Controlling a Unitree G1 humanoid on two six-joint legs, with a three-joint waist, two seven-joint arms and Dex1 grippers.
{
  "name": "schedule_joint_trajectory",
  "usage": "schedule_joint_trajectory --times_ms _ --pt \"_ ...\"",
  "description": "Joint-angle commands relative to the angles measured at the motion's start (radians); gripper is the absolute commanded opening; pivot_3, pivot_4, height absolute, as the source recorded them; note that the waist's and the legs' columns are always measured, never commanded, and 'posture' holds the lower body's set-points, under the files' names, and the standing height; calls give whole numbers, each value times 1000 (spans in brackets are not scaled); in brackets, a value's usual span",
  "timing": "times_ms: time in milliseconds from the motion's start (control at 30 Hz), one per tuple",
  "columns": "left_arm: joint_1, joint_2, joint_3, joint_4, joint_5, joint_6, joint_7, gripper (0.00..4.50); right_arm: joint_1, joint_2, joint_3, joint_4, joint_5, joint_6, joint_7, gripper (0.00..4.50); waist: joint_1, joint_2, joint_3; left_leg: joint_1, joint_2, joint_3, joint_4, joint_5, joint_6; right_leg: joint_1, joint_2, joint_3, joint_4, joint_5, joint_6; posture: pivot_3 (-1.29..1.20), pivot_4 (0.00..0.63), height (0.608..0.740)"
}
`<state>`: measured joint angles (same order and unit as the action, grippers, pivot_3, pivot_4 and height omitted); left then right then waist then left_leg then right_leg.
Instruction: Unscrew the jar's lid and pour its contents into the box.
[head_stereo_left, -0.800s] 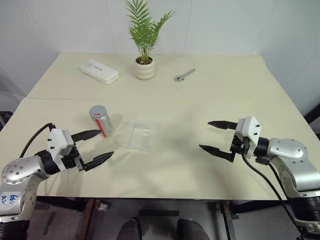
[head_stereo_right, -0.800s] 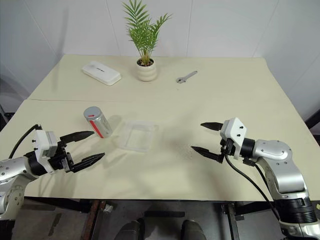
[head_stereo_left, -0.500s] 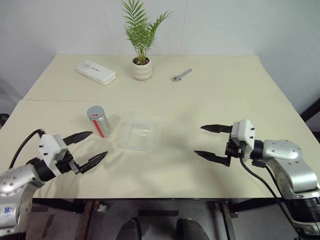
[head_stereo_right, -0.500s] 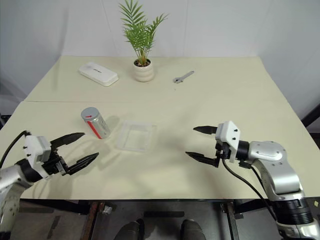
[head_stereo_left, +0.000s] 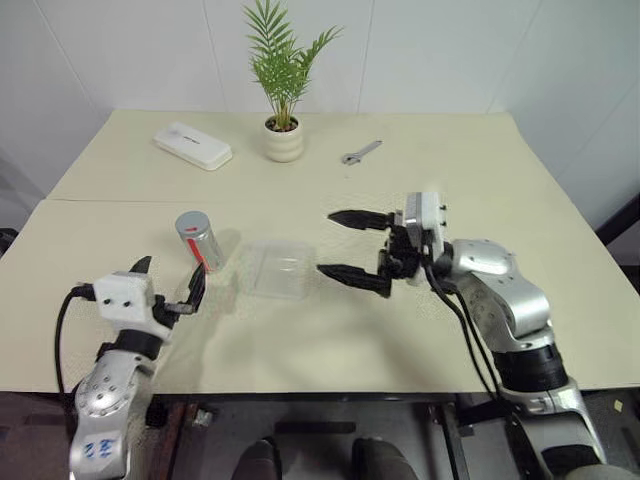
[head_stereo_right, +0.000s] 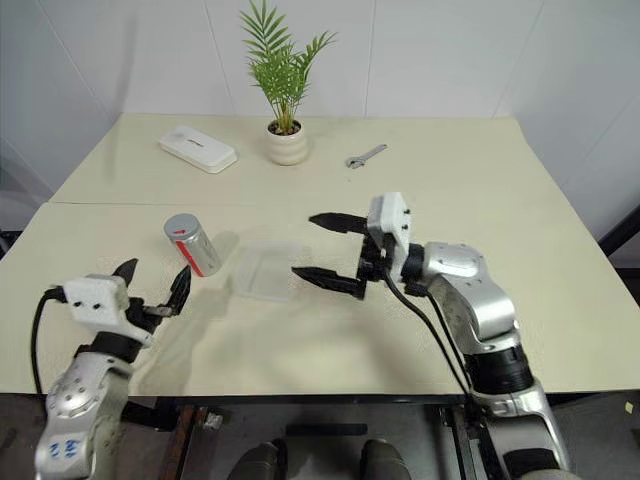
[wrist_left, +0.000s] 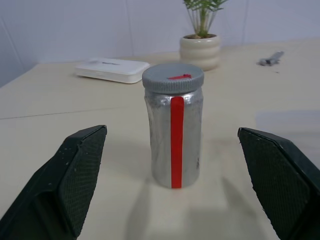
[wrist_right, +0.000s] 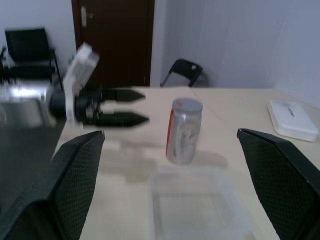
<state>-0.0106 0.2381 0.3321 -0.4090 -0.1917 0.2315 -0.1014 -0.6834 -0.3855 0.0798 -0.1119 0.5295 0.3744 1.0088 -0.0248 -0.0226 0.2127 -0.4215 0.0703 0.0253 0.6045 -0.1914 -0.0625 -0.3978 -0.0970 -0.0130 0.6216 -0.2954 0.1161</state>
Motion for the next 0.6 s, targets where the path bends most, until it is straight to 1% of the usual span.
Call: schedule_joint_trajectory --times_ms 33,133,200,267,467,600 --pt "-61 2 -13 41 47 -2 52 4483 -20 23 12 -26 2 4 -21 4500 0 0 0 0 0 0 0 0 0 0 0 0 0 0 0 0 150 740" --pt "-111 10 -50 79 66 -2 44 4483 -12 32 29 -35 -6 -6 -15 4500 1 0 0 0 0 0 0 -1 1 0 0 0 0 1 1 0 150 740" --pt "-153 28 -91 146 113 -34 36 4483 -12 26 35 -30 -15 -18 -6 4500 1 -1 0 0 0 0 0 -2 1 0 0 0 0 1 2 0 150 740" --pt "-193 34 -101 212 127 -52 40 4483 -12 27 39 -29 -22 -27 -5 4500 1 -1 -1 0 0 0 0 -2 1 0 0 0 0 1 2 0 150 740" --pt "-276 40 -79 321 149 -79 93 4483 -6 42 40 -41 -30 -34 -15 4500 -2 -1 0 0 1 1 -2 -3 1 -1 1 0 0 1 2 0 150 740" --pt "-322 39 -78 382 145 -102 100 4483 -2 46 38 -36 -35 -43 -17 4500 1 -1 -1 -1 1 1 -2 -3 1 -2 1 0 0 1 2 0 150 740"
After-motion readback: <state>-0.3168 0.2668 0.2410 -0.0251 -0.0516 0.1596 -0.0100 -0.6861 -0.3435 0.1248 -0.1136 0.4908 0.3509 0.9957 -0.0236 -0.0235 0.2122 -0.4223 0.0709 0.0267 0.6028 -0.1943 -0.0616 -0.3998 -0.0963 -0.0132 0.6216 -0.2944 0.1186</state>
